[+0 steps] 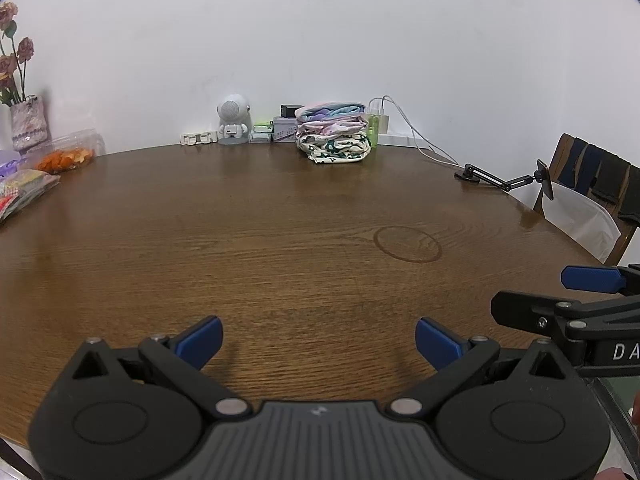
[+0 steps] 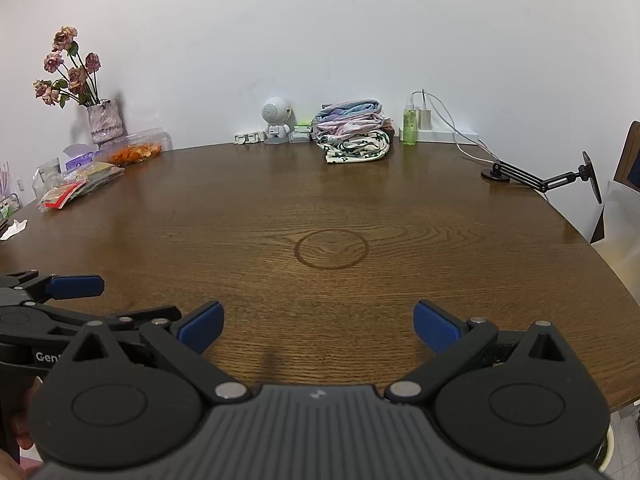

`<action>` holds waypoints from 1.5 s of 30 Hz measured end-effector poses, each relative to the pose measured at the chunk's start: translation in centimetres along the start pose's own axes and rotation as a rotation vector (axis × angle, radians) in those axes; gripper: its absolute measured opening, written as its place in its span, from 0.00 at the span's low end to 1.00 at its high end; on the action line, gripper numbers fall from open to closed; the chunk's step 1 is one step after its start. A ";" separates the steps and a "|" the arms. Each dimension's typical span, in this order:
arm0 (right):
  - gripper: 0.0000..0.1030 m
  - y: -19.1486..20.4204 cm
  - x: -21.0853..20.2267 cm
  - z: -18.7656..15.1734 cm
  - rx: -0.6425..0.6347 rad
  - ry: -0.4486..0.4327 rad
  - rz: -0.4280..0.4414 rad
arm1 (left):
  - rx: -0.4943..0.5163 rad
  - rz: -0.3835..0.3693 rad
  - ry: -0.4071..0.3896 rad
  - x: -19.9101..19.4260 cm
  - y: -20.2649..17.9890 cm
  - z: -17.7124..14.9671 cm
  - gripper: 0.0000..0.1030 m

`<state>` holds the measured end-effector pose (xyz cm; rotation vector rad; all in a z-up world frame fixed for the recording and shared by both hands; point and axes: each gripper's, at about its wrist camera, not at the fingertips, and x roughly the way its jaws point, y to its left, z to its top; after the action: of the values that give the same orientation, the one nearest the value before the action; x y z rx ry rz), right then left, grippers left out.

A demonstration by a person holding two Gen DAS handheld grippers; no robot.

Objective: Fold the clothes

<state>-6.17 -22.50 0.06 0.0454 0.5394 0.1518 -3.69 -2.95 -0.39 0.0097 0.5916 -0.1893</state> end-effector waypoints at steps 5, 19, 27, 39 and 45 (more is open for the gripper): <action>1.00 -0.1 0.1 0.0 0.001 0.004 0.002 | -0.004 -0.003 0.004 0.1 0.1 0.0 1.00; 1.00 0.1 0.3 0.0 0.002 0.008 0.003 | -0.007 -0.003 0.007 0.3 0.2 0.0 1.00; 1.00 0.0 0.2 0.1 0.001 0.010 0.003 | -0.011 -0.004 0.011 0.4 0.3 0.1 1.00; 1.00 0.1 0.3 0.0 0.000 0.010 0.001 | -0.014 -0.001 0.013 0.5 0.3 0.1 1.00; 1.00 0.1 0.4 -0.1 0.002 0.012 0.003 | -0.011 0.001 0.015 0.6 0.3 0.2 1.00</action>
<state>-5.91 -22.35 -0.22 0.0476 0.5517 0.1543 -3.06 -2.79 -0.61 0.0004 0.6074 -0.1849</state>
